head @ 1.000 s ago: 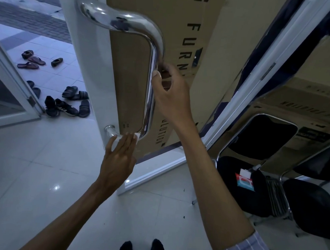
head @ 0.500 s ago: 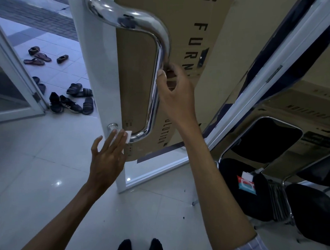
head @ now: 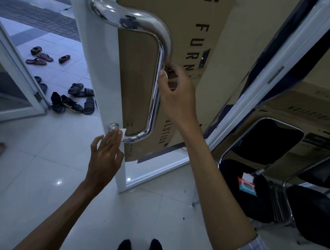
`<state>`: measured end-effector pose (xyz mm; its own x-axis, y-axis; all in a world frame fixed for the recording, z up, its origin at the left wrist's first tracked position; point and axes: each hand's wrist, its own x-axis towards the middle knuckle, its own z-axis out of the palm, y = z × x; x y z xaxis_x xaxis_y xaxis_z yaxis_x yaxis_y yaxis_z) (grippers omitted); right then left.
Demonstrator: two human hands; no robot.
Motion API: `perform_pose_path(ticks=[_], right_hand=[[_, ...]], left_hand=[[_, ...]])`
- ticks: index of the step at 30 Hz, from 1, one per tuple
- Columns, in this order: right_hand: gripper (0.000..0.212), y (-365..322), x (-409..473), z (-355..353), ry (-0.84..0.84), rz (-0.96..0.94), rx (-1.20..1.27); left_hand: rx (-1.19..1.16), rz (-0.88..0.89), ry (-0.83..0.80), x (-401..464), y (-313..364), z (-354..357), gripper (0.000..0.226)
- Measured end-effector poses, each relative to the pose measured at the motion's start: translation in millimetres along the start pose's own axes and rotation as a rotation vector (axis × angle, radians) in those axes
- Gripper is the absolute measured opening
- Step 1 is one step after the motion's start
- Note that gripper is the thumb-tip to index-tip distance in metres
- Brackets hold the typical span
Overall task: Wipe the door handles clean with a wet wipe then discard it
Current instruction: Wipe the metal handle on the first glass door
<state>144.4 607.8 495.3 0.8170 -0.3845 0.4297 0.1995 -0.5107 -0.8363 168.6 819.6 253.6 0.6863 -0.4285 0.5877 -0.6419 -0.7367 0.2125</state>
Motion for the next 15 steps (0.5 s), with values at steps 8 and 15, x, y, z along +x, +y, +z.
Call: perform_pose_path(ticks=[8, 15], right_hand=[[0.029, 1, 1, 0, 0.009, -0.004, 0.003], [0.026, 0, 1, 2, 0.017, -0.005, 0.015]], left_hand=[[-0.130, -0.217, 0.001, 6, 11, -5, 0.060], [-0.115, -0.322, -0.108, 17, 20, -9, 0.056]])
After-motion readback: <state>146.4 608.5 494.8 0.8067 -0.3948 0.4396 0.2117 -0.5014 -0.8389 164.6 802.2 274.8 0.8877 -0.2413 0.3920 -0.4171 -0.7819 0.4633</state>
